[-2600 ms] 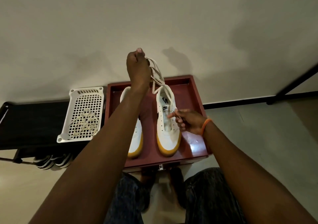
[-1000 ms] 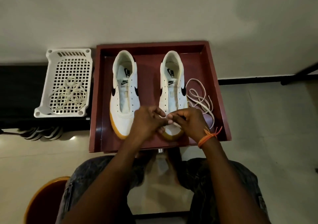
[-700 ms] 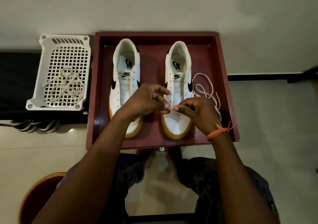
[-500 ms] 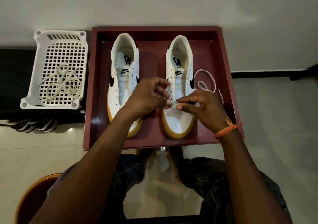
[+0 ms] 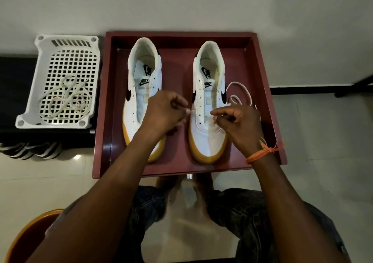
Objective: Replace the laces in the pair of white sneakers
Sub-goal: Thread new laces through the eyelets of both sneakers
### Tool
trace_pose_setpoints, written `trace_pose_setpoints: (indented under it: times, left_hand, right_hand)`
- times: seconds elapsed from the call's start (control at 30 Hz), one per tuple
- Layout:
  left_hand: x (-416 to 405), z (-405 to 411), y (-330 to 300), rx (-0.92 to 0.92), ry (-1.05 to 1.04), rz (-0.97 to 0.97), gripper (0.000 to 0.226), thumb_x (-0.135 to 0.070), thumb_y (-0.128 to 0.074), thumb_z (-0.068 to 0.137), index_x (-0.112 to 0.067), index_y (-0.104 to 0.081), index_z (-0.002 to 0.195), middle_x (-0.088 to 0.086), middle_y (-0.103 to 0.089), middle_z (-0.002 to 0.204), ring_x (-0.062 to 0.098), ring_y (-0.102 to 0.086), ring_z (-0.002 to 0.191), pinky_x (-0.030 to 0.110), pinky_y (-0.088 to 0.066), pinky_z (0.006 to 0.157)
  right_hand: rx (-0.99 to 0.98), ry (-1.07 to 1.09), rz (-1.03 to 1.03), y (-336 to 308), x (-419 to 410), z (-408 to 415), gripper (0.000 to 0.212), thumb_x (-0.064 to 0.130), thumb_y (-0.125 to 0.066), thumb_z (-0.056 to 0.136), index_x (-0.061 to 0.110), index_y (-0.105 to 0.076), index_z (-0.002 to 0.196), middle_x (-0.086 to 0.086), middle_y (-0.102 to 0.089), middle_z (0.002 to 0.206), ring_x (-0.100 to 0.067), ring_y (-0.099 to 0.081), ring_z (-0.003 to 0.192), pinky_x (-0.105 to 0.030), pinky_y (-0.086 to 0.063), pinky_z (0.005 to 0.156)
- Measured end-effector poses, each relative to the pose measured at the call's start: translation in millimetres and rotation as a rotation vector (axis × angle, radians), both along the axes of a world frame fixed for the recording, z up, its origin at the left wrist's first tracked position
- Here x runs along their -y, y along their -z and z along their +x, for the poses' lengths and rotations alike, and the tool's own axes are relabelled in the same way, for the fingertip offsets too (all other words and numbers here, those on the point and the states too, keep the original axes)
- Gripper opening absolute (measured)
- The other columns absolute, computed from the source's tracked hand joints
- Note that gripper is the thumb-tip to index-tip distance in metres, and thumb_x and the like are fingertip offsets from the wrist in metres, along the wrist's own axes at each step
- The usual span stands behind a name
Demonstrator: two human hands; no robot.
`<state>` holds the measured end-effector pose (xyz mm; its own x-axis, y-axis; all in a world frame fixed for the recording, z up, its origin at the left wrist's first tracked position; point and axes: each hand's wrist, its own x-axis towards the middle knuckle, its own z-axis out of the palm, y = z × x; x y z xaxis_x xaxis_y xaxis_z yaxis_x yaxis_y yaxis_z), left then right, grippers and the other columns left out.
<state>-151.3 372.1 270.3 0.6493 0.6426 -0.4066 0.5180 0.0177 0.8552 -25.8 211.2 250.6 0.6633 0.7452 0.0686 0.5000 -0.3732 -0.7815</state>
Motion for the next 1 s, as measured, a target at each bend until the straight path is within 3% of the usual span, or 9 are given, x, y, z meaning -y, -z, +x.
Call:
trace_pose_setpoints:
  times: [0.1,0.2,0.27,0.43,0.67,0.73,0.83,1.0]
  left_hand:
    - [4,-3,9,-0.08,0.058,0.016,0.005,-0.003,-0.076,0.082,-0.006,-0.071,0.083,0.011,-0.071,0.064,0.02,-0.069,0.054,0.037,-0.061,0.056]
    - [12,-2,7,-0.065,0.068,-0.007,0.005,-0.004,-0.076,0.081,-0.007,-0.072,0.081,0.014,-0.071,0.065,0.03,-0.071,0.059,0.04,-0.06,0.056]
    - [16,-1,5,-0.048,0.06,-0.018,0.005,-0.002,-0.077,0.08,-0.004,-0.073,0.082,0.017,-0.071,0.068,0.032,-0.072,0.062,0.038,-0.061,0.057]
    - [20,-2,7,-0.037,0.044,0.021,0.006,-0.001,-0.078,0.08,-0.004,-0.073,0.082,0.016,-0.071,0.069,0.031,-0.071,0.062,0.035,-0.061,0.057]
    - [27,1,18,-0.037,-0.019,0.132,0.012,-0.004,-0.082,0.075,-0.013,-0.075,0.074,-0.006,-0.067,0.06,0.0,-0.063,0.049,0.021,-0.055,0.058]
    - [29,2,18,-0.032,-0.041,0.128,0.013,-0.003,-0.082,0.075,-0.014,-0.075,0.073,-0.007,-0.066,0.058,0.0,-0.064,0.051,0.021,-0.055,0.058]
    - [31,1,21,-0.014,-0.069,0.134,0.015,-0.004,-0.085,0.071,-0.015,-0.075,0.072,-0.004,-0.07,0.063,0.009,-0.069,0.062,0.032,-0.061,0.067]
    - [38,0,27,-0.019,-0.113,0.158,0.024,-0.003,-0.081,0.073,-0.024,-0.072,0.065,-0.009,-0.068,0.057,0.001,-0.067,0.058,0.035,-0.061,0.069]
  right_hand:
    - [0.184,-0.053,-0.071,1,-2,-4,0.011,0.023,-0.072,0.08,0.02,-0.078,0.089,0.002,-0.072,0.085,-0.014,-0.066,0.077,-0.042,-0.055,0.073]
    - [0.396,0.004,-0.15,-1,-5,-13,0.007,0.019,-0.08,0.075,0.021,-0.078,0.081,-0.004,-0.063,0.103,-0.022,-0.059,0.096,-0.041,-0.049,0.079]
    - [0.441,0.071,-0.201,-2,-6,-19,0.01,0.015,-0.084,0.072,0.021,-0.077,0.077,-0.007,-0.058,0.111,-0.025,-0.052,0.106,-0.044,-0.047,0.081]
    - [0.433,0.027,-0.203,0,-8,-18,0.016,0.013,-0.086,0.068,0.023,-0.077,0.076,-0.006,-0.056,0.108,-0.023,-0.047,0.108,-0.047,-0.045,0.08]
    - [0.541,0.002,-0.322,0,-17,-21,0.018,0.011,-0.085,0.067,0.027,-0.077,0.073,-0.004,-0.053,0.102,-0.028,-0.04,0.106,-0.046,-0.037,0.08]
    - [0.456,-0.007,-0.316,2,-18,-17,0.019,0.011,-0.084,0.069,0.028,-0.076,0.071,-0.002,-0.051,0.101,-0.03,-0.042,0.105,-0.045,-0.034,0.08]
    - [0.213,-0.036,-0.276,8,-21,-4,0.015,0.016,-0.084,0.071,0.029,-0.077,0.075,0.004,-0.043,0.096,-0.022,-0.043,0.1,-0.036,-0.038,0.081]
    - [-0.061,-0.105,-0.278,9,-24,3,0.008,0.012,-0.078,0.079,0.017,-0.077,0.086,0.006,-0.032,0.09,-0.014,-0.039,0.096,-0.015,-0.036,0.079]
